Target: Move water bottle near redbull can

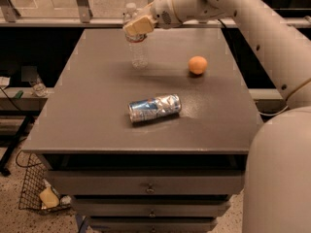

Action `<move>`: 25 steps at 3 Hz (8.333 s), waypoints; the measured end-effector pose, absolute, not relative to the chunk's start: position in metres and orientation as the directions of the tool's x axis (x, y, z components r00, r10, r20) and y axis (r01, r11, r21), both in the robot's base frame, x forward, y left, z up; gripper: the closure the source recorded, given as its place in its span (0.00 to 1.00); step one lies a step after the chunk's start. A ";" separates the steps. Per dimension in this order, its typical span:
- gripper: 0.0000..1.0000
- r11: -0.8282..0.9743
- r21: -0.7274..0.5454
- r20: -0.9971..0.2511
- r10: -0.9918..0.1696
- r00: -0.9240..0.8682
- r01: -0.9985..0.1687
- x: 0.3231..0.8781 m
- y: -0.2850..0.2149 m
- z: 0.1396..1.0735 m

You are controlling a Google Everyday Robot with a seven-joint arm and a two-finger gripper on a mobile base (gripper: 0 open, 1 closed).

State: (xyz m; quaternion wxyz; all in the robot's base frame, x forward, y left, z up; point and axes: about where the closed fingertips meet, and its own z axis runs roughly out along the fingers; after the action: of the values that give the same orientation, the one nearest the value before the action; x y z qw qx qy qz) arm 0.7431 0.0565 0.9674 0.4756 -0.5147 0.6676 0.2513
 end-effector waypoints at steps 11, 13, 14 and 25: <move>1.00 0.488 -0.066 -0.917 -0.374 -0.141 -0.870 0.614 -0.003 0.963; 1.00 0.507 -0.059 -0.920 -0.361 -0.150 -0.860 0.608 -0.011 0.959; 1.00 0.519 -0.061 -0.922 -0.357 -0.151 -0.853 0.603 -0.015 0.960; 0.00 0.584 -0.134 -0.898 -0.414 -0.152 -0.800 0.590 -0.086 0.964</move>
Offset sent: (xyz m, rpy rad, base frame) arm -0.0345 -0.0881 0.0299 -0.0614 0.0604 -0.1220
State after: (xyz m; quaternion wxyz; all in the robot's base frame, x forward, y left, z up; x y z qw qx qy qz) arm 0.5905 -0.0864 0.9641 0.5030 -0.4134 0.7342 0.1923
